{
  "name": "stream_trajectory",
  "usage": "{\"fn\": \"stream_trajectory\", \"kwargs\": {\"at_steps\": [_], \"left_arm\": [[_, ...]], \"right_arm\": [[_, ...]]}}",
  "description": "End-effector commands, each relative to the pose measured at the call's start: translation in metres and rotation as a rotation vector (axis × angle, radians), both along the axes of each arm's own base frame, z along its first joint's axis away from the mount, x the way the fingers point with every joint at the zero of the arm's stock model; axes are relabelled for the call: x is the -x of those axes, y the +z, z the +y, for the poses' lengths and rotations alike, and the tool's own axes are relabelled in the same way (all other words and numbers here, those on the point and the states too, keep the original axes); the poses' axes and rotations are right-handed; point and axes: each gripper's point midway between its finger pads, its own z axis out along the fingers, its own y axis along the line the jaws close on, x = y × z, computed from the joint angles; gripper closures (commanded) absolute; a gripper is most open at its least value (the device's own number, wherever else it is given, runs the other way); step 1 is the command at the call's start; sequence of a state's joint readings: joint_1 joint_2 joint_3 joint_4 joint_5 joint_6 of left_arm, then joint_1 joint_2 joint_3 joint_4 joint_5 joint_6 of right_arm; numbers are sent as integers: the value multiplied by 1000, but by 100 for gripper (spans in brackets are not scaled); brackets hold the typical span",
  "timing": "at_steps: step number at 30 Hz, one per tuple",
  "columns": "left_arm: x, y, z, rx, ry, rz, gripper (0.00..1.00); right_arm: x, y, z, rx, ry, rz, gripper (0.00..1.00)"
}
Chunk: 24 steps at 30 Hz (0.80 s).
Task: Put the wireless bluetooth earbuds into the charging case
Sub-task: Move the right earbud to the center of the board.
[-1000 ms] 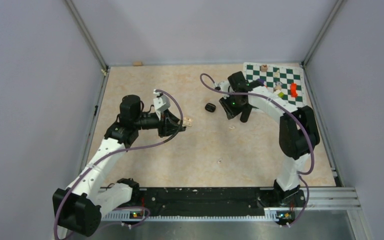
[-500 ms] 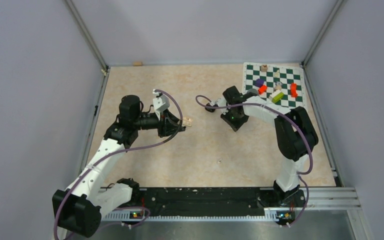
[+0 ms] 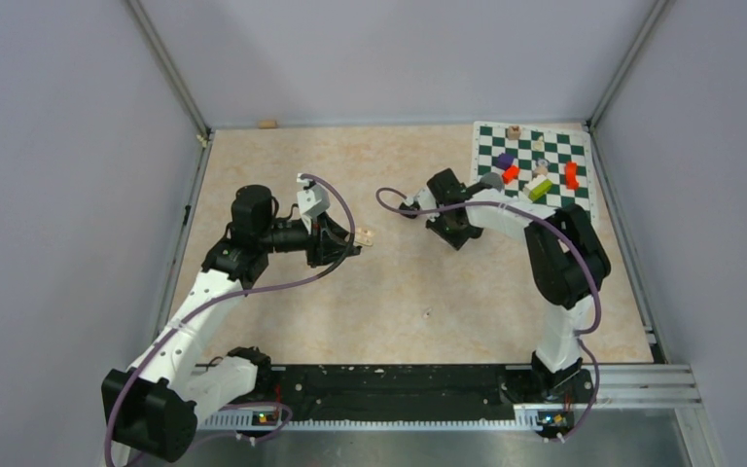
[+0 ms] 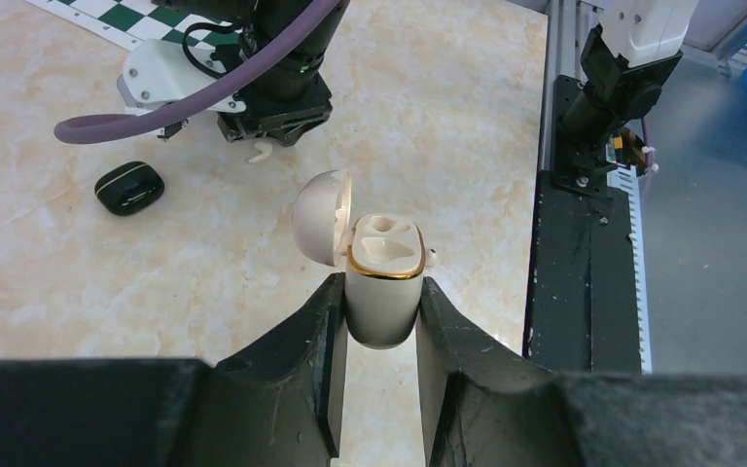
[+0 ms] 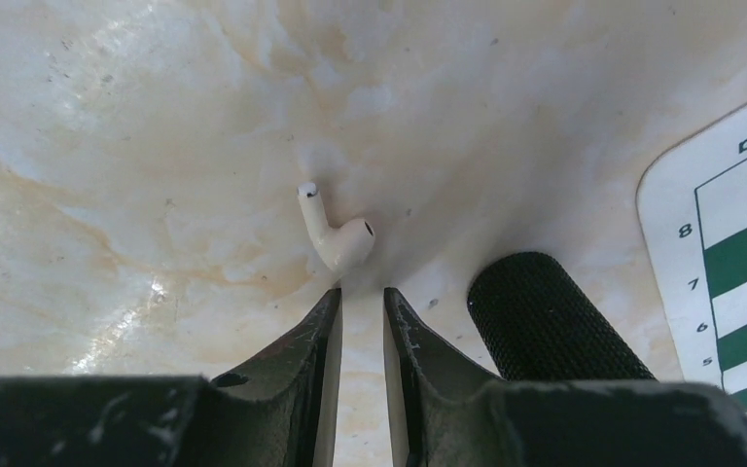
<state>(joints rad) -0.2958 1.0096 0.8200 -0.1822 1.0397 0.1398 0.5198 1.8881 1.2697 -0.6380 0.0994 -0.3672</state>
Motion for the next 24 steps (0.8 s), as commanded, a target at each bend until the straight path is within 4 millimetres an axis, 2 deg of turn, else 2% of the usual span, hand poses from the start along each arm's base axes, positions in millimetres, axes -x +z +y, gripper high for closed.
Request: {"fn": "stream_trajectory", "kwargs": {"at_steps": [1,9,15,24], "left_arm": [[4,14,0,29,-20,-60,100],[3,14,0,29,-19,-61,100],[5,16,0,33,-22,-66,100],[5,15,0,34,-27,-63,100]], "right_arm": [[-17,8,17,-7,31,-75,78],[-40,19,39,-46,38,-161,78],[-61,19,39,-8,13,-220,78],[-64,16,36,35,28,-232,75]]}}
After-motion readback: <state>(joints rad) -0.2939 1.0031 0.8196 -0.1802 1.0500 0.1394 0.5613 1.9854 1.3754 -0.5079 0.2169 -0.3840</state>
